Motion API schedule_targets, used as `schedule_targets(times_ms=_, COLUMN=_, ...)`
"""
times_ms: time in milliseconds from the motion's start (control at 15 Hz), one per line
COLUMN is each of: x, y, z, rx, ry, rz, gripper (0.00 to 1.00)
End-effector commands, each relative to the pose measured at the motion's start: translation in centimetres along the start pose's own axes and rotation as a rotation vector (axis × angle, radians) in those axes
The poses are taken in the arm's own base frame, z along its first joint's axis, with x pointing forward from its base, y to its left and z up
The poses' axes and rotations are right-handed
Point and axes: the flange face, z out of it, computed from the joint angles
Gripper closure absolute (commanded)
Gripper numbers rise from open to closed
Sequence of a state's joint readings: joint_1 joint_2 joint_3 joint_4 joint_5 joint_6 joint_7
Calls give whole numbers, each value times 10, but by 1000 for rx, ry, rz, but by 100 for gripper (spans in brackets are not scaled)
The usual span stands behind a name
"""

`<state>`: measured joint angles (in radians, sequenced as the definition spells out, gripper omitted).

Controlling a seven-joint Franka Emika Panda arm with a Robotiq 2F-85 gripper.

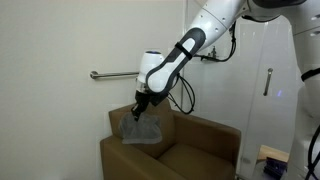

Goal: Pick the cloth and put it on the shoulder of the couch

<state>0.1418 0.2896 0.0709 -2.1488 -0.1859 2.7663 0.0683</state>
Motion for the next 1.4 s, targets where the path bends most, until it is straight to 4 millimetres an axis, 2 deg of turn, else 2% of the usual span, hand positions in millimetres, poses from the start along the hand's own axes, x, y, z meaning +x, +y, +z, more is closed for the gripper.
schedule_targets(times_ms=0, x=-11, y=-18, z=7, rx=40, ry=44, rz=3, gripper=94)
schedule_targets(times_ms=600, x=-32, y=-60, z=58, rx=115, ry=40, rz=-15, gripper=94)
schedule_targets(times_ms=1333, x=-44, y=-52, z=106, rx=87, ry=-19, rz=5, gripper=94)
